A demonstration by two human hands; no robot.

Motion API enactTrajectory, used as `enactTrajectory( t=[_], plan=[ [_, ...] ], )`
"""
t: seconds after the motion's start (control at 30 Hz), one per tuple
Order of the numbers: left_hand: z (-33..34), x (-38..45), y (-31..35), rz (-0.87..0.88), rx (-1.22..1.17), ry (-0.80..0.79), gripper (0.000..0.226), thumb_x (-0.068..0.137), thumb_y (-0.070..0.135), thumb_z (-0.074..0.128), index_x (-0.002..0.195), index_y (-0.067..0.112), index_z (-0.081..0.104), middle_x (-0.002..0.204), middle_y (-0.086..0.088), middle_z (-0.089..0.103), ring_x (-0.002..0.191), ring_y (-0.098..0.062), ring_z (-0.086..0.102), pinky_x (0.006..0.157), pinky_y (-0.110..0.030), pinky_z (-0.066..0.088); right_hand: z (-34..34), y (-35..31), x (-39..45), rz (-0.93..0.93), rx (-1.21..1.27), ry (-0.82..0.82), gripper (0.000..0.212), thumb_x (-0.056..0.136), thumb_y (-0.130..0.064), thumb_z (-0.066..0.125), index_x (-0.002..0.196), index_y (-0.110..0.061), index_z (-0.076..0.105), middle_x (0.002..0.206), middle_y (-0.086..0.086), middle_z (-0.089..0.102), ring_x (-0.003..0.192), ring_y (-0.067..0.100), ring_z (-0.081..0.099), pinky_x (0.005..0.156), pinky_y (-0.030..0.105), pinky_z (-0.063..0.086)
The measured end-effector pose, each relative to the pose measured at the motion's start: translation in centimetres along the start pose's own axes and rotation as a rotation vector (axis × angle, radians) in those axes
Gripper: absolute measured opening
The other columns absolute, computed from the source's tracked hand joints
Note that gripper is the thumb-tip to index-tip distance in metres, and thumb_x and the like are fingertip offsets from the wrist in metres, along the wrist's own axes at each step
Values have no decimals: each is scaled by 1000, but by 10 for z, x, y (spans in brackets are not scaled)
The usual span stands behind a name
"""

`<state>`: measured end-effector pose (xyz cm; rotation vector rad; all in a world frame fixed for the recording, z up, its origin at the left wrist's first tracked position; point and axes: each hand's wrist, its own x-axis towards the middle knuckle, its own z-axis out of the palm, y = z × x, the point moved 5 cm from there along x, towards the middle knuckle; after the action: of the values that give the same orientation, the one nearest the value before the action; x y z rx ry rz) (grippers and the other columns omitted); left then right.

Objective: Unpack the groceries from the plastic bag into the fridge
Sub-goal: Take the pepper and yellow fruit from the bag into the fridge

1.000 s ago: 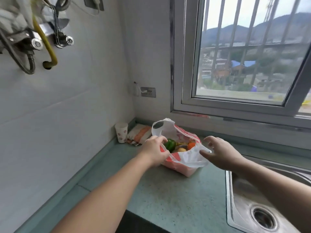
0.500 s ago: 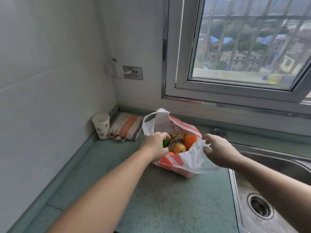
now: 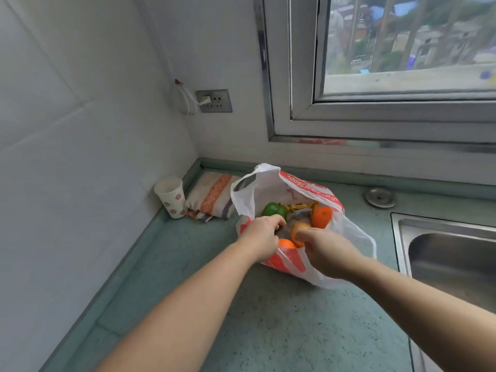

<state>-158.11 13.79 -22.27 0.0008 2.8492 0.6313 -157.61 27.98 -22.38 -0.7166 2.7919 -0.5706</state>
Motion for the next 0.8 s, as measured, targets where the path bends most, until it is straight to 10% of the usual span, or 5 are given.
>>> enactTrajectory(
  t=[0.17, 0.47, 0.8],
  plan=[
    [15, 23, -9, -55, 243, -36, 54, 93, 6, 43, 142, 25, 30, 127, -8, 53, 108, -32, 54, 84, -42, 47, 8, 25, 11, 193, 59, -24, 19, 96, -26, 52, 114, -29, 56, 104, -3, 63, 82, 13, 58, 62, 17, 43],
    [24, 56, -51, -91, 322, -215, 91, 79, 21, 62, 151, 31, 7, 143, -5, 39, 121, -29, 52, 87, -41, 51, 30, 35, 30, 400, 58, -145, 126, 61, -61, 80, 152, -30, 0, 148, 8, 28, 132, 28, 38, 101, 37, 44],
    [36, 107, -48, 98, 207, -145, 83, 82, 16, 65, 150, 29, 19, 152, -4, 20, 136, -31, 30, 105, -48, 41, 51, 27, 67, 406, 7, -96, 60, 86, -41, 56, 140, -36, 32, 141, 4, 36, 112, 25, 54, 90, 32, 50]
  ],
)
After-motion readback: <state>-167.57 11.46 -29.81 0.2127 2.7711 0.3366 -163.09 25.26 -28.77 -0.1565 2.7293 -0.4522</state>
